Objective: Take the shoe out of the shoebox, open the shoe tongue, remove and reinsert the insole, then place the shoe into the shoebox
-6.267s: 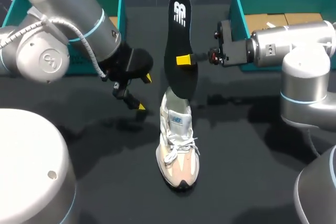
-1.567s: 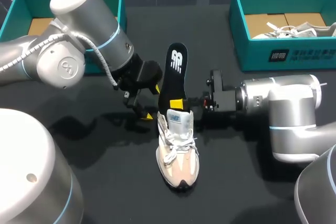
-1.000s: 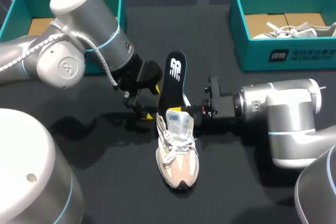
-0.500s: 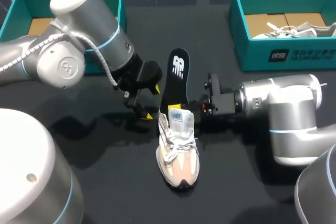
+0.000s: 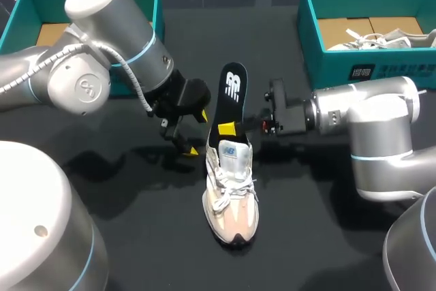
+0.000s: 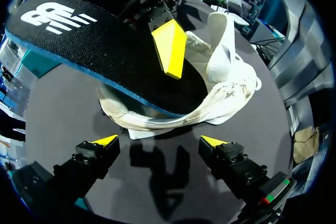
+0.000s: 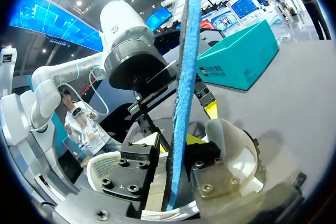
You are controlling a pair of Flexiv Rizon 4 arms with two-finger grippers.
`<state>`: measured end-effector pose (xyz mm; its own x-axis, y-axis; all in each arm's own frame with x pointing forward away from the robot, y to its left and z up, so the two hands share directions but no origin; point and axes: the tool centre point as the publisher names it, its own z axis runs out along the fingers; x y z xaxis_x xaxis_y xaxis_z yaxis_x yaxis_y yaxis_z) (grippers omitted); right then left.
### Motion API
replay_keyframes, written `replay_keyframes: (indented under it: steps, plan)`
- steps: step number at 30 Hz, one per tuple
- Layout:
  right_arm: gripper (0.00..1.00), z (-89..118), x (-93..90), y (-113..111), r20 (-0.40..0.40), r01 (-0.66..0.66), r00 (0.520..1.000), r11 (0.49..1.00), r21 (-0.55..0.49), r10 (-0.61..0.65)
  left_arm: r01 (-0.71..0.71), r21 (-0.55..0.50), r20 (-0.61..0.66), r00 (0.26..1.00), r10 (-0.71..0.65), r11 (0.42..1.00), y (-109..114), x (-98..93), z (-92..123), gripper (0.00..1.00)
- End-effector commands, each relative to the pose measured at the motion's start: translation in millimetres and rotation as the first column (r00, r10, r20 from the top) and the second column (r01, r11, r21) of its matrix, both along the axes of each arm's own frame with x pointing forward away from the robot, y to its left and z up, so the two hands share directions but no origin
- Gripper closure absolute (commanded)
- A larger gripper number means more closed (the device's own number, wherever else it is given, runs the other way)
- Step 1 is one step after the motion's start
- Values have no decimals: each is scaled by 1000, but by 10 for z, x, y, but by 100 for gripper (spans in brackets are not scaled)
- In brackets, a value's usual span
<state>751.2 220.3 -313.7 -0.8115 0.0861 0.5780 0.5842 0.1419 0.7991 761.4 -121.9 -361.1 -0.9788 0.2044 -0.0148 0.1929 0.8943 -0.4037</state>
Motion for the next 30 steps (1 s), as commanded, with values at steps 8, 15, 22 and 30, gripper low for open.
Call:
replay_keyframes:
  steps: [8, 15, 22, 30]
  plan:
    - [100, 28, 154, -36, -35, -39, 999, 999, -17, 38, 1, 1, 1, 1000, -1, 1000, -2, 0, -6, 0]
    - [100, -194, 30, -34, -139, -49, 989, 999, -18, 46, 1, 1, 1, 1000, -1, 1000, -2, 0, -6, 0]
    - [100, -359, -168, -11, -230, -47, 972, 999, -16, 42, 1, 1, 1, 1000, -1, 1000, -2, 0, -6, 0]
    - [100, -409, -326, 63, -304, -69, 951, 996, -55, 49, 1, 1, 1, 1000, -1, 1000, -2, 0, -6, 0]
